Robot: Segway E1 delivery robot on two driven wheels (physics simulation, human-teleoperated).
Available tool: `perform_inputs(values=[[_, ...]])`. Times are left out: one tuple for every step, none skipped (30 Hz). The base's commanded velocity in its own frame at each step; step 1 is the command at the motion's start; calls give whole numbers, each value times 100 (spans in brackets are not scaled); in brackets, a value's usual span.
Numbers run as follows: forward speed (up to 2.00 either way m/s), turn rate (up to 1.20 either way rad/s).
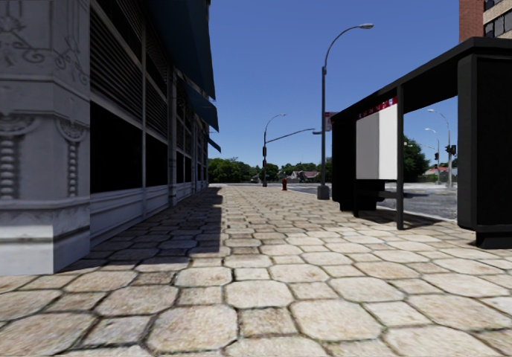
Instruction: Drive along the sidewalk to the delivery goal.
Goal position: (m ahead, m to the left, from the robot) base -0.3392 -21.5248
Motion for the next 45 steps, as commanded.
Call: perform_inputs(values=[[200,0],[200,0],[200,0],[200,0],[200,0],[200,0],[200,0],[200,0],[200,0],[200,0],[200,0],[200,0],[200,0],[200,0],[200,0],[200,0],[200,0],[200,0],[200,0],[200,0],[200,0],[200,0],[200,0],[200,0],[200,0],[200,0],[200,0],[200,0],[200,0],[200,0],[200,0],[200,0],[200,0],[200,0],[200,0],[200,0],[200,0],[200,0],[200,0],[200,0],[200,0],[200,0],[200,0],[200,0],[200,0]])
